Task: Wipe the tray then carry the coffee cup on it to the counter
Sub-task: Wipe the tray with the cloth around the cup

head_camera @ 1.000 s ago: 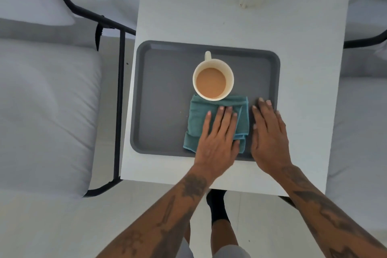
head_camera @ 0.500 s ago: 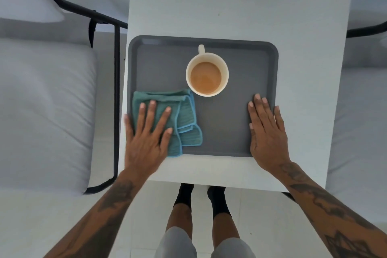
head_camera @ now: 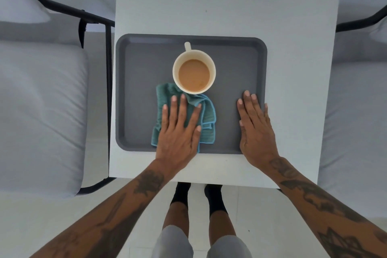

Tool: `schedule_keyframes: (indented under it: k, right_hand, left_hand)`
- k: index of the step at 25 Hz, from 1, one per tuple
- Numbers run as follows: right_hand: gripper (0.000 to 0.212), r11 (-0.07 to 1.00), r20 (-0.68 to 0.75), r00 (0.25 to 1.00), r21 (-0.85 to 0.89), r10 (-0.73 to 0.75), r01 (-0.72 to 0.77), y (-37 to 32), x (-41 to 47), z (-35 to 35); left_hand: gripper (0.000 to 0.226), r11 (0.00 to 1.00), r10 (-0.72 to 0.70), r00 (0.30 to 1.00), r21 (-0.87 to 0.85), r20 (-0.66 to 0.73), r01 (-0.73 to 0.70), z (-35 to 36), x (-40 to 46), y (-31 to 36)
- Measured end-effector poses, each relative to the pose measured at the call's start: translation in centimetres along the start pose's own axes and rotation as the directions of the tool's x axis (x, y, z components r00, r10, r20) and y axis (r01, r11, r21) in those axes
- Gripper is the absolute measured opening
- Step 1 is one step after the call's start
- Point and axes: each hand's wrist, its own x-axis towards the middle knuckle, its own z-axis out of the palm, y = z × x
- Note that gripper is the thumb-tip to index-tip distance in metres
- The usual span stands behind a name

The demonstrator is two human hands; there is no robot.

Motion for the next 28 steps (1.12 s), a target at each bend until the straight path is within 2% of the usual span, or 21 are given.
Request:
schedule_keyframes:
  k: [3,5,8,12,16,23,26,28]
  right_hand:
    - [0.049,1.000,0.011,1.000,0.011,-0.003,0.002,0.1,0.0,-0.1]
    - [0.050,0.999,0.025,1.000,0.036,0.004,-0.005,0.0,0.0,-0.2]
    - [0.067,0.999,0.067,0.998,0.052,-0.009,0.006,0.0,0.2,-0.3]
    - [0.056,0.998,0.086,0.995,0.040,-0.042,0.039,1.0,0.0,0.4]
    - [0.054,0.997,0.062,0.997,0.064,-0.044,0.040,1.1,0.0,0.4]
    - [0.056,0.997,0.072,0.996,0.059,-0.053,0.049,1.0,0.0,-0.5]
    - [0.071,0.998,0.052,0.998,0.053,-0.036,0.033,1.1,0.0,-0.6]
    - [0.071,0.998,0.038,0.999,0.052,-0.025,0.023,1.1,-0.1,-0.5]
  left_hand:
    - [0.059,0.990,0.141,0.990,0.000,0.006,-0.141,0.4,0.1,2.4]
    - [0.058,0.985,0.175,0.985,-0.018,0.002,-0.174,0.6,0.3,3.8]
    - [0.059,0.988,0.153,0.988,-0.033,-0.009,-0.153,1.1,1.2,5.1]
    - [0.058,0.995,0.092,0.996,-0.041,0.001,-0.092,1.0,3.3,7.2]
    - [0.059,0.998,0.018,1.000,-0.061,0.015,-0.018,0.9,4.2,8.8]
    - [0.058,0.993,0.120,0.993,0.009,0.013,-0.120,0.8,0.2,4.9]
    - [0.057,0.997,0.063,0.998,0.043,0.027,-0.064,0.6,-2.7,1.8]
    - [0.057,0.999,-0.005,0.999,0.043,0.031,0.004,0.5,-4.1,-0.1]
